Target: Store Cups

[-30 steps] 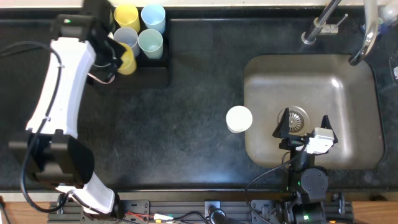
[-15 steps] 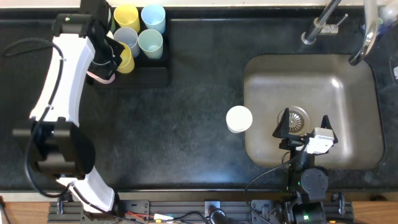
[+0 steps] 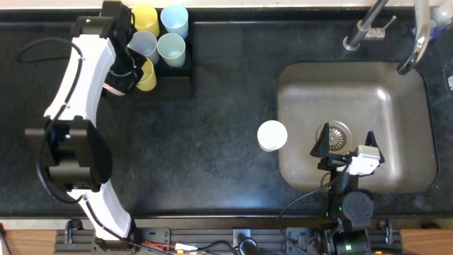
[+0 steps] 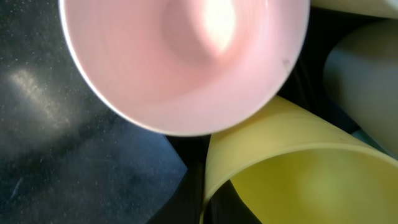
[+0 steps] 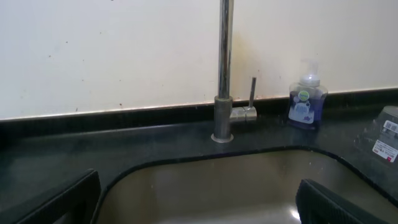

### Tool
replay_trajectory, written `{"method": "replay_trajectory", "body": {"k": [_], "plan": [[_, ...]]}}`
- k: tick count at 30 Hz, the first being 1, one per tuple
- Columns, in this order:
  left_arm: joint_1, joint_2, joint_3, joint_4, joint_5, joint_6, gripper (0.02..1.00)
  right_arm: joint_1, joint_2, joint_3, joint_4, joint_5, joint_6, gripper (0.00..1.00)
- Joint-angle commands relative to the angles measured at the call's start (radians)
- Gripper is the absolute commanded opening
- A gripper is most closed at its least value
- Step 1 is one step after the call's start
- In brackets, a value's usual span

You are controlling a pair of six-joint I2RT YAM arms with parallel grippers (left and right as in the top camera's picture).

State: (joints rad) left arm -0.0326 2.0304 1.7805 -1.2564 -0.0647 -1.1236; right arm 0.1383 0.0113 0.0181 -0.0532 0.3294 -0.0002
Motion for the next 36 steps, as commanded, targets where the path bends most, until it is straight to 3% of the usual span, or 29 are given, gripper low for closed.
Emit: {"method": "replay_trajectory", "body": {"k": [1, 12, 14, 16, 22, 30, 36], "plan": [[0.001, 0.026, -0.001, 0.011, -0.012, -0.011, 0.069, 0.003, -0.007, -0.013, 0.005, 0.004, 0.0, 0.998], [0.001, 0.044, -0.001, 0.018, -0.013, -0.011, 0.13, 0.003, -0.007, -0.013, 0.005, 0.004, 0.0, 0.998], [0.001, 0.044, -0.001, 0.017, -0.013, -0.011, 0.364, 0.003, -0.007, -0.013, 0.005, 0.004, 0.0, 0.998], [0.001, 0.044, -0.001, 0.018, -0.013, -0.01, 0.7, 0.003, -0.007, -0.013, 0.005, 0.004, 0.0, 0.998], [-0.002, 0.04, -0.001, 0.017, -0.012, -0.008, 0.998, 0.003, -0.007, -0.013, 0.005, 0.004, 0.0, 0.998], [-0.084, -0.081, -0.001, 0.017, -0.054, -0.003, 0.998, 0.003, -0.007, -0.013, 0.005, 0.004, 0.0, 0.996], [-0.232, -0.214, -0.001, 0.011, -0.159, 0.0, 0.998, 0.003, -0.007, -0.013, 0.005, 0.004, 0.0, 0.998]]}}
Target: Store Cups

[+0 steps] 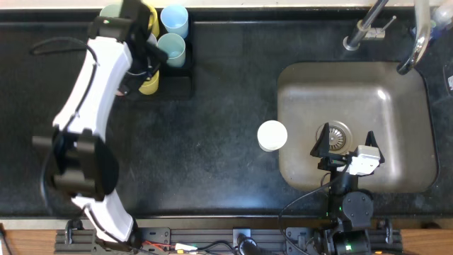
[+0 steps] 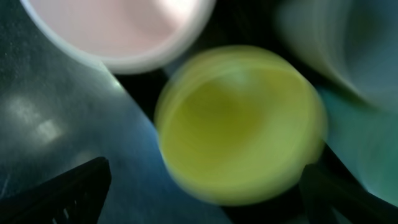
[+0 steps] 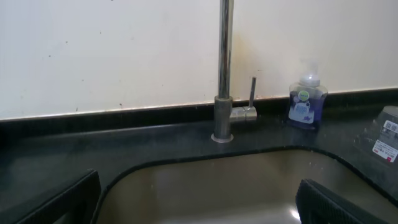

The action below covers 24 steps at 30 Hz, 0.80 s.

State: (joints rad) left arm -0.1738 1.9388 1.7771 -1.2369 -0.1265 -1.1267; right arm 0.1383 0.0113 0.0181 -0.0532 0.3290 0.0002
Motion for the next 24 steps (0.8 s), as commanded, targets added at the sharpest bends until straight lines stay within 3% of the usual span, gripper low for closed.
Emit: {"method": "replay_trajectory", "body": {"k": [1, 5, 9, 13, 18, 21, 24], "plan": [[-0.121, -0.149, 0.002, -0.011, -0.12, 0.003, 0.998, 0.003, -0.007, -0.013, 0.005, 0.005, 0.0, 0.996], [-0.193, -0.261, 0.002, -0.085, -0.208, 0.004, 0.998, 0.003, -0.007, -0.013, 0.005, 0.005, 0.0, 0.998], [-0.159, -0.377, -0.01, -0.223, -0.155, 0.027, 0.998, 0.003, -0.007, -0.013, 0.005, 0.005, 0.0, 0.998], [-0.079, -0.512, -0.13, -0.163, -0.095, 0.341, 0.998, 0.003, -0.007, -0.013, 0.005, 0.005, 0.0, 0.996], [0.048, -0.794, -0.486, 0.233, 0.029, 0.929, 0.998, 0.003, -0.007, -0.013, 0.005, 0.005, 0.0, 0.998], [0.122, -1.004, -0.763, 0.537, 0.102, 1.127, 0.998, 0.003, -0.007, -0.013, 0.005, 0.005, 0.0, 0.998], [0.183, -1.23, -1.054, 0.811, 0.129, 1.21, 0.998, 0.003, -0.007, -0.013, 0.005, 0.005, 0.0, 0.998]]}}
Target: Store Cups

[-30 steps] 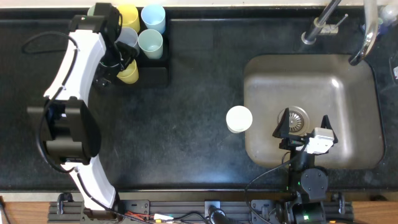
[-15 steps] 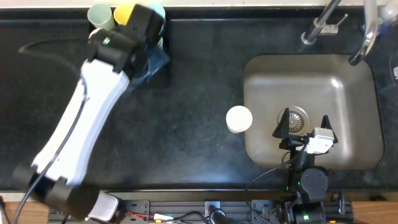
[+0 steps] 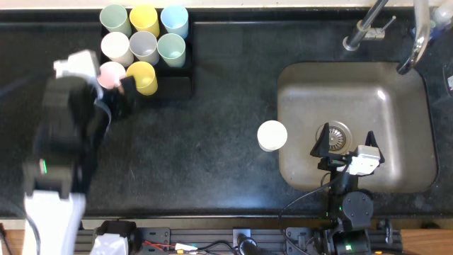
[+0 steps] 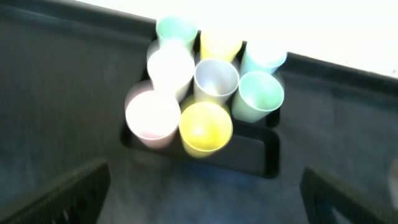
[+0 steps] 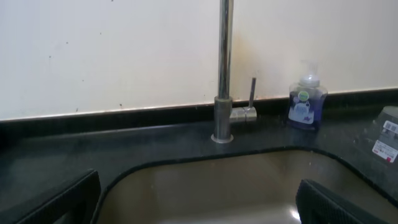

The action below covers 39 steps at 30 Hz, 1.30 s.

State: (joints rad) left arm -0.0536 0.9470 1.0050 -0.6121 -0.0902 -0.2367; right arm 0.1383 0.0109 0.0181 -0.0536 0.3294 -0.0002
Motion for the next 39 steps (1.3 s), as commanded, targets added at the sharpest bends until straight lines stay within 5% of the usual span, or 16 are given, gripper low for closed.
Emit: {"method": "replay_trajectory", "body": {"k": [1, 11, 39], "plan": [[0.074, -0.317, -0.379, 0.258, 0.093, 0.329, 0.998, 0.003, -0.007, -0.013, 0.005, 0.004, 0.0, 0.998], [0.069, -0.872, -1.002, 0.612, 0.106, 0.258, 0.998, 0.003, -0.006, -0.013, 0.005, 0.004, 0.0, 0.998], [0.069, -0.945, -0.997, 0.528, 0.082, 0.217, 0.998, 0.003, -0.006, -0.013, 0.005, 0.004, 0.0, 0.996]]}}
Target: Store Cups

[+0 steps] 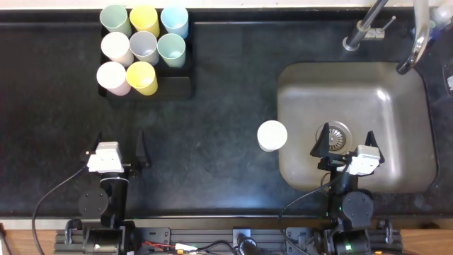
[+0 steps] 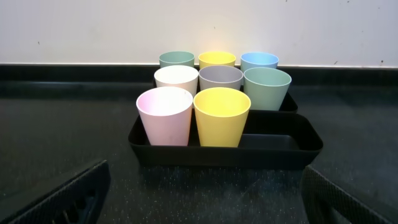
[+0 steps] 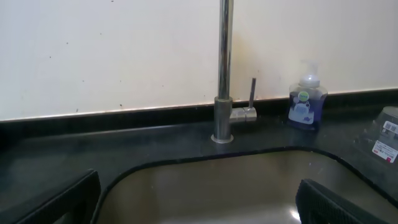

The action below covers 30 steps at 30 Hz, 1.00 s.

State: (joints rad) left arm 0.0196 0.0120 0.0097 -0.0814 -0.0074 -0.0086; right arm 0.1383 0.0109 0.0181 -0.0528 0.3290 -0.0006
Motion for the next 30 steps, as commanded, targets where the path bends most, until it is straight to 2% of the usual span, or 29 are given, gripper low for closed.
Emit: {"method": "replay_trajectory", "body": {"k": [1, 25, 28, 30], "plan": [[-0.004, -0.01, -0.002, -0.003, -0.001, -0.012, 0.996, 0.003, -0.006, -0.013, 0.004, 0.005, 0.0, 0.996], [-0.004, -0.01, -0.002, -0.003, -0.001, -0.011, 0.998, 0.005, -0.006, -0.011, 0.005, 0.003, 0.001, 0.996], [-0.004, -0.01, -0.002, -0.003, -0.001, -0.011, 0.998, 0.015, -0.005, 0.038, -0.006, -0.027, 0.001, 0.998], [-0.004, -0.01, -0.002, -0.003, -0.001, -0.011, 0.998, 0.015, 0.019, 0.129, -0.08, -0.046, 0.001, 0.998]]}}
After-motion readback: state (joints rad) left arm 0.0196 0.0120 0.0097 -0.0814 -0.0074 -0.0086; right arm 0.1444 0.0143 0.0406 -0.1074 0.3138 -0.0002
